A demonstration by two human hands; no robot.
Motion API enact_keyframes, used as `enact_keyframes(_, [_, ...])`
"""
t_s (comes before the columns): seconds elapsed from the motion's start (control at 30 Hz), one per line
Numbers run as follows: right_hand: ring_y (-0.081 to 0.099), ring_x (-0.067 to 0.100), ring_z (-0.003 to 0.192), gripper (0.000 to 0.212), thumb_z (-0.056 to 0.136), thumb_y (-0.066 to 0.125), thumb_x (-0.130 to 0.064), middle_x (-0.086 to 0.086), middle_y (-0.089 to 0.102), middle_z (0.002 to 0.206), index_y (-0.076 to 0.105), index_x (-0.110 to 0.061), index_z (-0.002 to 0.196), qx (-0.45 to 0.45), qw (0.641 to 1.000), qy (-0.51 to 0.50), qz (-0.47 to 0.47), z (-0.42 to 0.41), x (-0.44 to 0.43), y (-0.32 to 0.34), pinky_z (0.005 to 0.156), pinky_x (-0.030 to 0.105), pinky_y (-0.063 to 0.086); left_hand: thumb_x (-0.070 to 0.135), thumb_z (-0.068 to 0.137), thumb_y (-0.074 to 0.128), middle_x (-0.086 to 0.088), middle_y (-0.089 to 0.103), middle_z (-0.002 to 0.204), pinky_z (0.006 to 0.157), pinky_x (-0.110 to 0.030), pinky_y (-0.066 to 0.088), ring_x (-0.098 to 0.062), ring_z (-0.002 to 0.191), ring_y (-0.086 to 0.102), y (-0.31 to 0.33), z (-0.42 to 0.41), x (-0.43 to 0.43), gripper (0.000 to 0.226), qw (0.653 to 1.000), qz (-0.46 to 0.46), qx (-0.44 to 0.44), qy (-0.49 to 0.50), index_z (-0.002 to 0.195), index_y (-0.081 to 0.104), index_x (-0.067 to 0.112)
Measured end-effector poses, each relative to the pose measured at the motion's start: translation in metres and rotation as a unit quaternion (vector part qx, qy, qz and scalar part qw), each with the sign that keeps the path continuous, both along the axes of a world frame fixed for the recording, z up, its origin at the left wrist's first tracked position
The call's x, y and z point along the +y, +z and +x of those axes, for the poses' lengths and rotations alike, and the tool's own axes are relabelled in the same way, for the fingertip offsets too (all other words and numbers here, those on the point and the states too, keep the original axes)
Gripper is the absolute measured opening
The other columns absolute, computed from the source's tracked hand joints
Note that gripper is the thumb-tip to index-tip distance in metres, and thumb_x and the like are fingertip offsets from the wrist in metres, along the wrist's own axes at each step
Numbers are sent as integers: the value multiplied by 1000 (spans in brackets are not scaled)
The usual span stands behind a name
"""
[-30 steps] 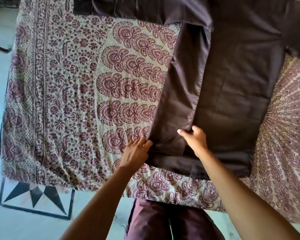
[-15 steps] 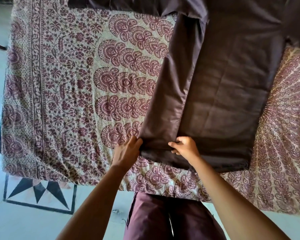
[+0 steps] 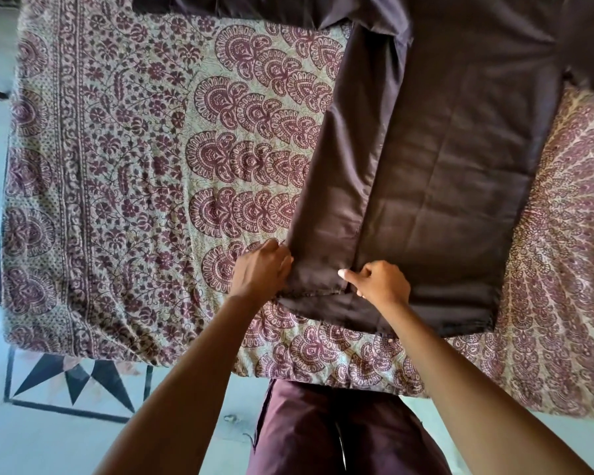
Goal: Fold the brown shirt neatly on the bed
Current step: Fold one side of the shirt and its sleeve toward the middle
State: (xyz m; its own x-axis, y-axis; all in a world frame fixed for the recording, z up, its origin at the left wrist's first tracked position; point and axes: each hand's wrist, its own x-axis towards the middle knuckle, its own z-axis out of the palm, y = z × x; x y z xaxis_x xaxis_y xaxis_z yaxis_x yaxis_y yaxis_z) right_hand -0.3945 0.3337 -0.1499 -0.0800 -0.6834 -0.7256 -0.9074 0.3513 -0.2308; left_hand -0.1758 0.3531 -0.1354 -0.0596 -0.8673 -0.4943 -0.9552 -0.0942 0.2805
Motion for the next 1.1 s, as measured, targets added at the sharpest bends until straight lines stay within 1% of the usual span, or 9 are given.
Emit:
enact_keyframes(0.1, [66, 26, 78, 44, 75, 62, -59, 4, 71, 73, 52, -19, 58, 6, 998, -40, -51, 2, -14, 0, 61, 28, 46, 20, 94, 45, -1, 51, 130, 89, -38, 47, -22, 106, 56, -3, -11, -26, 40, 997, -48, 53, -16, 134, 46, 20])
enact_keyframes(0.23, [66, 25, 77, 45, 78, 61, -54, 3, 71, 71, 51, -17, 56, 5, 998, -56, -7, 3, -31, -1, 63, 27, 47, 19, 89, 49, -4, 38, 148, 109, -39, 25, -23, 135, 35, -18, -13, -52, 54, 994, -59, 40, -84, 142, 37, 14])
enact_keyframes(0.43, [66, 20, 74, 43, 80, 62, -48, 2, 68, 64, 48, -18, 52, -24, 998, -27, 51, -2, -40, 2, 64, 27, 46, 21, 76, 43, -2, 65, 117, 100, -38, 35, -25, 110, 56, -13, -5, -76, 41, 995, -79, 8, -68, 109, 67, 17])
enact_keyframes(0.6, [62, 33, 77, 42, 84, 59, -41, 9, 62, 63, 43, -16, 55, -55, 991, -62, -109, -1, -104, 5, 57, 31, 35, 18, 84, 48, -3, 64, 111, 89, -36, 40, -28, 106, 56, -4, -12, -150, 28, 995, -94, 44, -9, 106, 65, 19])
enact_keyframes(0.77, [60, 34, 84, 7, 80, 57, -20, 9, 63, 89, 60, -14, 80, -54, 937, -59, -341, 6, -217, 1, 65, 41, 50, 13, 85, 52, -3, 53, 134, 101, -36, 36, -25, 121, 50, -18, -26, -245, 42, 985, -135, 94, -46, 127, 55, 17])
enact_keyframes(0.87, [57, 36, 94, 19, 68, 59, -11, 13, 56, 112, 62, -14, 87, -22, 911, 39, -409, 7, -283, -8, 74, 42, 49, 21, 87, 51, 0, 38, 148, 110, -34, 24, -18, 134, 38, -33, -28, -291, 49, 989, -85, 60, -101, 136, 45, 20])
enact_keyframes(0.97, [50, 36, 114, 39, 63, 70, -9, 17, 47, 131, 59, -14, 101, 26, 907, 112, -405, 15, -332, -12, 85, 43, 43, 25, 82, 45, 1, 50, 139, 106, -35, 33, -19, 123, 51, -38, -19, -316, 45, 985, -82, 113, -105, 125, 58, 25])
enact_keyframes(1.03, [46, 37, 119, 56, 61, 75, -11, 18, 41, 137, 53, -12, 113, 54, 906, 145, -395, 19, -354, -17, 90, 44, 41, 20, 82, 45, 1, 60, 126, 95, -37, 45, -21, 110, 58, -36, -2, -333, 37, 975, -173, 140, -7, 114, 65, 23])
enact_keyframes(1.1, [42, 37, 124, 68, 63, 75, -12, 19, 37, 141, 47, -12, 125, 70, 904, 155, -392, 22, -369, -22, 96, 46, 38, 15, 85, 49, -4, 55, 129, 96, -39, 41, -24, 114, 52, -40, 26, -356, 34, 952, -251, 76, 160, 116, 60, 19])
